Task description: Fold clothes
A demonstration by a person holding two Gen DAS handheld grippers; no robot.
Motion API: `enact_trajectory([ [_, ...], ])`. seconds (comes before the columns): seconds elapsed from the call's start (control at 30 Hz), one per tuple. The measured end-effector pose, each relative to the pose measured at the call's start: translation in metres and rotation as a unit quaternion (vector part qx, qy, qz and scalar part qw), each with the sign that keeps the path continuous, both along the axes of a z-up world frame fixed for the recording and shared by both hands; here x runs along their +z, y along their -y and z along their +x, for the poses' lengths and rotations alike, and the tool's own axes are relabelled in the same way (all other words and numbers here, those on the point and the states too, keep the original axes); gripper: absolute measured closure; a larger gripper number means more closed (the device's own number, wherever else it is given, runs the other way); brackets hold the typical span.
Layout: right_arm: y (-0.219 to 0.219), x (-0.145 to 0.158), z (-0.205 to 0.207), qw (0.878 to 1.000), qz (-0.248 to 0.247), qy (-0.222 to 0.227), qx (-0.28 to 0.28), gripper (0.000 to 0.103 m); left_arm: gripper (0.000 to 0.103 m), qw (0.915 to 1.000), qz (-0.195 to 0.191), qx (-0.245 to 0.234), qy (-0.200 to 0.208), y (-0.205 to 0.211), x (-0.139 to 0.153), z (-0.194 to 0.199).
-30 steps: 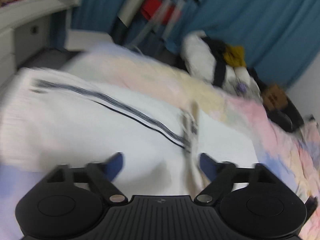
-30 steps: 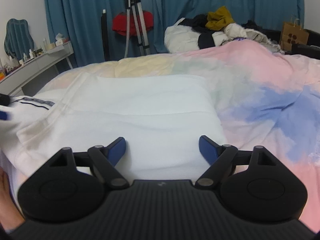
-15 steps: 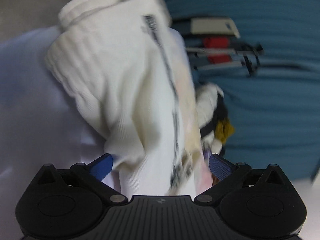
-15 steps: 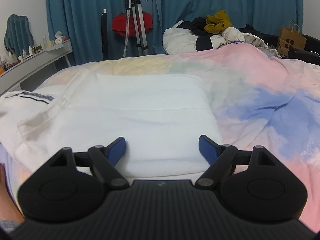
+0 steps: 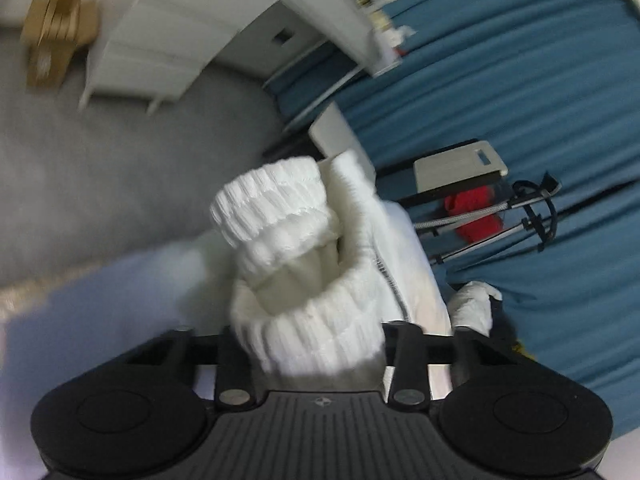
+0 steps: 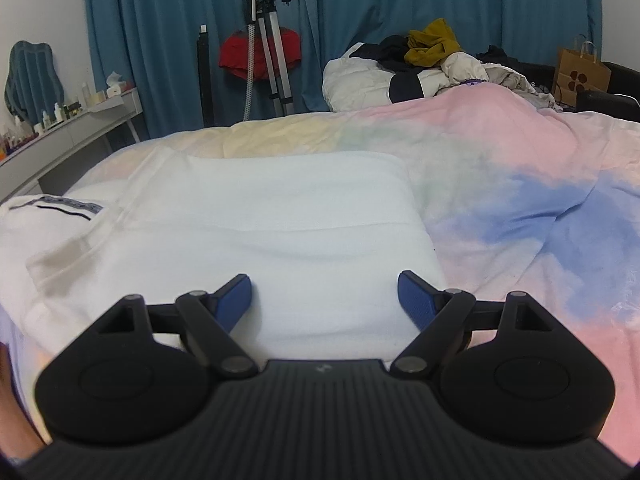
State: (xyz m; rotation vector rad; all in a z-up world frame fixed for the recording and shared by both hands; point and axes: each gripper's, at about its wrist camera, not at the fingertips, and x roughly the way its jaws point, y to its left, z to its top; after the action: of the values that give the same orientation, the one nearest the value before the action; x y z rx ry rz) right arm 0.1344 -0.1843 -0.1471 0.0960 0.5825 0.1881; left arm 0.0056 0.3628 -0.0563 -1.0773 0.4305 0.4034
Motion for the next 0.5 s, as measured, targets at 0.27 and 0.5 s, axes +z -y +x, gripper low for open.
enact_trajectory([
  [0.27, 0.010, 0.008, -0.003, 0.999, 0.028, -0.001, -0.014, 0.021, 0.073, 0.9513, 0.295, -0.065, 0.061, 0.142, 0.140, 0.029],
  [0.5, 0.046, 0.018, -0.007, 0.994, 0.063, -0.004, -0.087, 0.021, 0.073, 0.8778, 0.443, -0.139, 0.117, 0.333, 0.191, 0.072],
])
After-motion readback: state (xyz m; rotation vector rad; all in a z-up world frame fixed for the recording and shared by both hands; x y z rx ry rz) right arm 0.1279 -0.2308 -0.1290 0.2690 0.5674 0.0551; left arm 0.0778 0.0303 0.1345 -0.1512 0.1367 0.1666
